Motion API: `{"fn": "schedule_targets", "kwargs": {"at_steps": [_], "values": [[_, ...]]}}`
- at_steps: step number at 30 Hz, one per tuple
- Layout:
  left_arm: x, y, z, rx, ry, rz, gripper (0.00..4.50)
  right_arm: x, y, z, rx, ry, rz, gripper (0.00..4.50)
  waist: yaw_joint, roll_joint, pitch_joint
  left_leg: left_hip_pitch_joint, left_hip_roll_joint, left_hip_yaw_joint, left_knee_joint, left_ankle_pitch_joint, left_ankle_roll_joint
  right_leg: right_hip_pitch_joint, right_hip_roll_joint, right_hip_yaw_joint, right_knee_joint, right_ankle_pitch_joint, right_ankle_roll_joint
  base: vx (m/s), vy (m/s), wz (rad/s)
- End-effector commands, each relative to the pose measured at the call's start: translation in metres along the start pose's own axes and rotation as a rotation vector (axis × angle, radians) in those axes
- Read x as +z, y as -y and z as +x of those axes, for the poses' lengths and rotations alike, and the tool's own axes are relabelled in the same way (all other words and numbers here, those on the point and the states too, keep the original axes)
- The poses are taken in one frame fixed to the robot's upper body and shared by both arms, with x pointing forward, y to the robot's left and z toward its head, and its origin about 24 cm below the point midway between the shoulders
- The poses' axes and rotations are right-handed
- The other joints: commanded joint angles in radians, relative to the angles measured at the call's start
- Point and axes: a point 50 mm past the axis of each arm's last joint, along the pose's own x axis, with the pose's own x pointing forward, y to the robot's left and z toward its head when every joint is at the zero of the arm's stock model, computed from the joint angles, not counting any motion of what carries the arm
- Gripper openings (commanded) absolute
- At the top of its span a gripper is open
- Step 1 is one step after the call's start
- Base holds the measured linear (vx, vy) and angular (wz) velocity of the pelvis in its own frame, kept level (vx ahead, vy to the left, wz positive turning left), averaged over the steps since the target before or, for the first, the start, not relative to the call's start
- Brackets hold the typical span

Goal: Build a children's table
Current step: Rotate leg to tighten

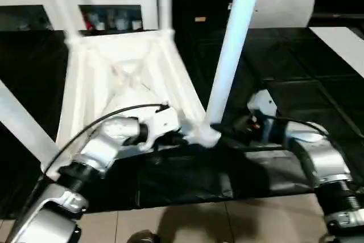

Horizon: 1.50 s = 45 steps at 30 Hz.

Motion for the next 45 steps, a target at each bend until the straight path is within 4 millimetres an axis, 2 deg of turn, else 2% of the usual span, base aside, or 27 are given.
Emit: {"fn": "schedule_targets", "kwargs": {"at_steps": [1, 2, 3, 4, 5, 8, 10, 12, 20, 24, 25, 31, 34, 36, 37, 38, 39, 40, 42, 43, 44, 45], "values": [[0.009, 0.009, 0.006, -0.119, 0.027, 0.060, 0.00, -0.001, 0.000, -0.005, 0.050, -0.013, -0.002, 3.55, 0.001, 0.007, -0.067, 0.033, 0.115, -0.046, -0.072, -0.141, 0.061, 0.035, -0.112, 0.050, -0.050, 0.034, -0.284, 0.000, 0.000, 0.00], [0.009, 0.011, 0.004, -0.161, 0.022, 0.077, 0.00, -0.001, -0.001, -0.005, 0.108, -0.030, -0.002, 3.55, 0.006, 0.006, -0.067, 0.032, 0.114, -0.046, -0.072, -0.140, 0.059, 0.035, -0.114, 0.049, -0.049, 0.025, -0.286, 0.000, 0.000, 0.00], [0.009, 0.013, 0.003, -0.196, 0.013, 0.094, 0.00, -0.001, -0.002, -0.005, 0.150, -0.041, 0.004, 3.39, 0.007, 0.001, -0.066, 0.031, 0.115, -0.045, -0.072, -0.143, 0.060, 0.035, -0.114, 0.050, -0.051, 0.016, -0.285, 0.000, 0.000, 0.00], [0.009, 0.014, 0.003, -0.215, 0.008, 0.106, 0.00, -0.001, -0.002, -0.004, 0.171, -0.047, 0.009, 3.39, 0.012, 0.003, -0.066, 0.032, 0.113, -0.045, -0.071, -0.150, 0.060, 0.035, -0.116, 0.050, -0.053, -0.007, -0.285, 0.000, 0.000, 0.00], [0.009, 0.016, 0.002, -0.246, 0.002, 0.122, 0.00, -0.001, -0.003, -0.003, 0.201, -0.056, 0.002, 3.39, 0.015, -0.001, -0.065, 0.033, 0.115, -0.044, -0.071, -0.152, 0.059, 0.032, -0.116, 0.051, -0.054, -0.019, -0.281, 0.000, 0.000, 0.00], [0.009, 0.021, 0.001, -0.315, -0.004, 0.130, 0.00, -0.001, -0.006, -0.001, 0.277, -0.076, 0.005, 3.06, 0.020, 0.001, -0.065, 0.034, 0.117, -0.044, -0.073, -0.158, 0.049, 0.030, -0.116, 0.051, -0.054, -0.049, -0.276, 0.000, 0.000, 0.00], [0.009, 0.022, 0.003, -0.328, -0.007, 0.148, 0.00, -0.003, -0.011, 0.002, 0.338, -0.087, 0.013, 2.97, 0.021, -0.002, -0.066, 0.034, 0.116, -0.044, -0.072, -0.148, 0.050, 0.030, -0.115, 0.050, -0.052, -0.039, -0.277, 0.000, 0.000, 0.00], [0.009, 0.022, 0.003, -0.331, -0.010, 0.149, 0.00, -0.005, -0.013, 0.003, 0.361, -0.101, 0.010, 2.75, 0.024, 0.002, -0.066, 0.033, 0.117, -0.045, -0.072, -0.145, 0.049, 0.030, -0.116, 0.050, -0.051, -0.038, -0.277, 0.000, 0.000, 0.00], [0.008, 0.021, 0.004, -0.332, -0.008, 0.146, 0.00, -0.008, -0.015, 0.005, 0.384, -0.095, 0.023, 2.11, 0.028, 0.000, -0.068, 0.033, 0.115, -0.045, -0.071, -0.144, 0.044, 0.031, -0.117, 0.051, -0.052, -0.048, -0.270, 0.000, 0.000, 0.00], [0.007, 0.020, 0.003, -0.326, -0.006, 0.141, 0.00, -0.008, -0.018, 0.006, 0.406, -0.085, 0.037, 2.01, 0.028, -0.002, -0.069, 0.033, 0.115, -0.045, -0.069, -0.128, 0.051, 0.031, -0.116, 0.050, -0.050, -0.035, -0.270, 0.000, 0.000, 0.00], [0.007, 0.019, 0.002, -0.314, -0.002, 0.136, 0.00, -0.009, -0.020, 0.006, 0.415, -0.081, 0.047, 1.99, 0.027, -0.006, -0.069, 0.032, 0.114, -0.043, -0.069, -0.125, 0.054, 0.031, -0.115, 0.050, -0.050, -0.031, -0.271, 0.000, 0.000, 0.00], [0.010, 0.015, 0.003, -0.220, 0.050, 0.075, 0.00, -0.012, -0.027, 0.007, 0.374, -0.059, 0.099, 1.96, 0.032, -0.004, -0.068, 0.032, 0.115, -0.044, -0.069, -0.125, 0.060, 0.030, -0.116, 0.050, -0.051, -0.050, -0.264, 0.000, 0.000, 0.00], [0.010, 0.009, 0.011, -0.067, 0.046, -0.023, 0.00, -0.018, -0.027, 0.021, 0.158, -0.066, 0.133, 1.96, 0.030, 0.001, -0.062, 0.035, 0.118, -0.048, -0.077, -0.174, 0.028, 0.024, -0.118, 0.053, -0.059, -0.121, -0.255, 0.000, 0.000, 0.00], [0.012, 0.008, 0.014, -0.039, 0.048, -0.042, 0.00, -0.019, -0.025, 0.027, 0.084, -0.066, 0.155, 1.96, 0.013, -0.006, -0.055, 0.037, 0.112, -0.053, -0.086, -0.253, -0.016, 0.025, -0.124, 0.056, -0.077, -0.261, -0.232, 0.000, 0.000, 0.00], [0.014, 0.008, 0.017, -0.020, 0.053, -0.048, 0.00, -0.020, -0.023, 0.032, 0.029, -0.073, 0.174, 1.96, 0.009, -0.007, -0.054, 0.035, 0.110, -0.055, -0.085, -0.266, -0.023, 0.027, -0.127, 0.057, -0.079, -0.297, -0.222, 0.000, 0.000, 0.00], [0.015, 0.007, 0.019, -0.011, 0.055, -0.051, 0.00, -0.020, -0.023, 0.034, 0.008, -0.078, 0.180, 1.96, -0.002, -0.006, -0.053, 0.027, 0.110, -0.061, -0.091, -0.276, -0.035, 0.032, -0.128, 0.055, -0.082, -0.344, -0.200, 0.000, 0.000, 0.00], [0.020, 0.005, 0.026, 0.030, 0.063, -0.068, 0.00, -0.021, -0.022, 0.044, -0.086, -0.099, 0.213, 1.95, -0.014, -0.006, -0.051, 0.034, 0.110, -0.062, -0.094, -0.296, -0.049, 0.024, -0.122, 0.053, -0.086, -0.365, -0.187, 0.000, 0.000, 0.00], [0.025, 0.003, 0.032, 0.064, 0.067, -0.084, 0.00, -0.021, -0.023, 0.052, -0.157, -0.116, 0.242, 1.95, -0.027, -0.007, -0.050, 0.032, 0.108, -0.063, -0.095, -0.315, -0.059, 0.024, -0.121, 0.055, -0.086, -0.376, -0.183, 0.000, 0.000, 0.00], [0.032, 0.000, 0.040, 0.124, 0.068, -0.103, 0.00, -0.020, -0.021, 0.062, -0.257, -0.127, 0.276, 1.95, -0.038, -0.007, -0.047, 0.033, 0.107, -0.065, -0.097, -0.331, -0.066, 0.020, -0.121, 0.057, -0.090, -0.406, -0.173, 0.000, 0.000, 0.00], [0.039, -0.001, 0.049, 0.170, 0.065, -0.120, 0.00, -0.018, -0.019, 0.069, -0.344, -0.141, 0.295, 1.95, -0.047, -0.008, -0.047, 0.035, 0.104, -0.069, -0.094, -0.346, -0.073, 0.019, -0.125, 0.057, -0.095, -0.459, -0.156, 0.000, 0.000, 0.00], [0.041, -0.002, 0.052, 0.188, 0.064, -0.125, 0.00, -0.018, -0.019, 0.072, -0.377, -0.147, 0.301, 1.95, -0.050, -0.004, -0.046, 0.034, 0.103, -0.069, -0.095, -0.346, -0.076, 0.018, -0.124, 0.057, -0.096, -0.461, -0.154, 0.000, 0.000, 0.00], [0.043, -0.002, 0.053, 0.196, 0.062, -0.128, 0.00, -0.018, -0.018, 0.073, -0.393, -0.151, 0.303, 1.95, -0.052, -0.007, -0.048, 0.034, 0.102, -0.070, -0.094, -0.347, -0.073, 0.018, -0.125, 0.057, -0.101, -0.467, -0.143, 0.000, 0.000, 0.00]]}}
